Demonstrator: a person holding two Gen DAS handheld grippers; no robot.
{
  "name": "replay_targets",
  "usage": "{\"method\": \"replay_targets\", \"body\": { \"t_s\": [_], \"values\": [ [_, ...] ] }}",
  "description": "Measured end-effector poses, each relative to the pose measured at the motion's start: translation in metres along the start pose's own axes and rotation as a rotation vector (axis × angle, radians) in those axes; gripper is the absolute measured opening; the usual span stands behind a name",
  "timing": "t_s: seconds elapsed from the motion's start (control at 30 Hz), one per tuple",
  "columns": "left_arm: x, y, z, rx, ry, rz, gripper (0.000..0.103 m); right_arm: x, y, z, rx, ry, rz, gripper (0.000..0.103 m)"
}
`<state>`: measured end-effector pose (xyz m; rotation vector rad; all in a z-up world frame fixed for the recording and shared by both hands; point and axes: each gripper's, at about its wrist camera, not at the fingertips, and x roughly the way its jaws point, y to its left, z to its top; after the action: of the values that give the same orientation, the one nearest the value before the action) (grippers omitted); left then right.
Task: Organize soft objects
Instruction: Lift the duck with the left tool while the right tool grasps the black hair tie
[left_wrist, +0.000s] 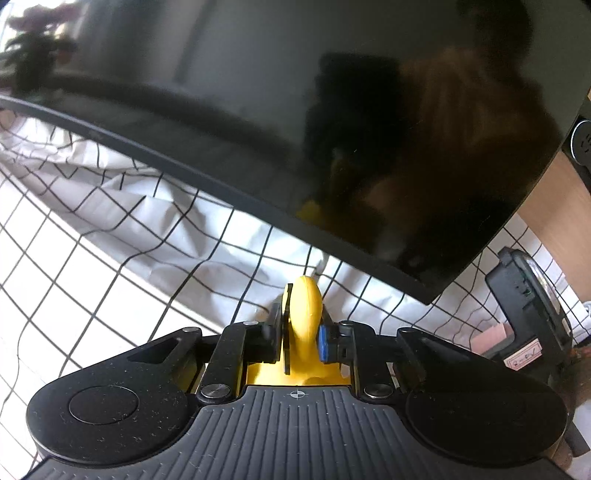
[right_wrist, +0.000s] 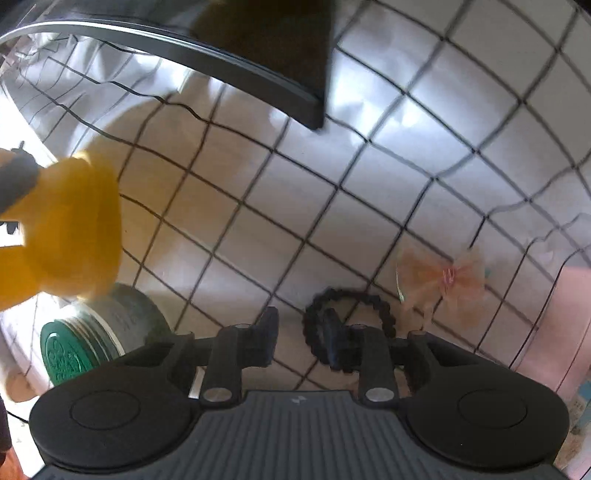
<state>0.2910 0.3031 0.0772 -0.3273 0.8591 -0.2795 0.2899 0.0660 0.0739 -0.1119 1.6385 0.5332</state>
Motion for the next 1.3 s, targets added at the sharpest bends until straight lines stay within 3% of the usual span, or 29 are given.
{"method": "replay_targets", "body": {
  "t_s": [0.07,0.1,0.23,0.33,0.7,1.03,1.3],
  "values": [
    [0.0,0.005,-0.003,-0.014,0.0,-0.01,0.02,-0.001,0.005,0.001,-0.015,-0.011,-0.012,0.02],
    [-0.001,0.006,-0.003,-0.02,-0.002,-0.016,0.02,-0.002,0.008,0.0,-0.03,-0.021,-0.016,0.009],
    [-0.006,0.006,0.0,-0.017,-0.012,-0.008,0.02,-0.005,0.021,-0.012,-0.112,-0.059,-0.054,0.007],
    [-0.012,0.002,0.002,-0.003,-0.023,0.003,0.02,-0.024,0.023,-0.022,-0.113,-0.099,-0.003,0.007],
    [-0.073,-0.049,0.02,0.089,-0.126,0.006,0.02,-0.177,0.015,-0.073,-0.12,-0.435,0.133,0.007],
    [-0.124,-0.138,0.017,0.224,-0.188,-0.047,0.02,-0.243,-0.038,-0.155,-0.036,-0.636,0.117,0.007],
    [-0.126,-0.212,-0.006,0.328,-0.152,-0.131,0.02,-0.259,-0.107,-0.216,0.081,-0.743,0.078,0.007]
  ]
}}
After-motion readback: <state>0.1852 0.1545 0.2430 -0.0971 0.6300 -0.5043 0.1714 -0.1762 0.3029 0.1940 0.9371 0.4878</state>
